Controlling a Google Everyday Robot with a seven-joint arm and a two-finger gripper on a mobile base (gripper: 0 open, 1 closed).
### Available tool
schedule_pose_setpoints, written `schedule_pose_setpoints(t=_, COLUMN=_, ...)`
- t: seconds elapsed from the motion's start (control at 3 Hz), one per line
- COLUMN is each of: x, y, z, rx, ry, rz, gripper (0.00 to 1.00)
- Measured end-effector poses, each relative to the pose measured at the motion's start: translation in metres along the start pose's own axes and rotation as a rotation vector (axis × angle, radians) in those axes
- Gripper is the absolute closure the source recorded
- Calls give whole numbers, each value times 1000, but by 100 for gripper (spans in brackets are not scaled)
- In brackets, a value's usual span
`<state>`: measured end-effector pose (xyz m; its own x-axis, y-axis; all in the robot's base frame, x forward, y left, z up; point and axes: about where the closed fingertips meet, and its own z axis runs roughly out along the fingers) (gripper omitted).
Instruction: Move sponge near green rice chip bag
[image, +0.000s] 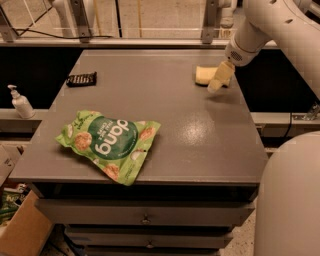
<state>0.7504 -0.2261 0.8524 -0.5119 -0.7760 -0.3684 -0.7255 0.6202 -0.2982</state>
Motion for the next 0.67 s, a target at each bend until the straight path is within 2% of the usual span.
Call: schedule_pose_setpoints(t=0.67, x=2, y=-1, z=28, rx=-47, ry=-2, rz=54, gripper=0)
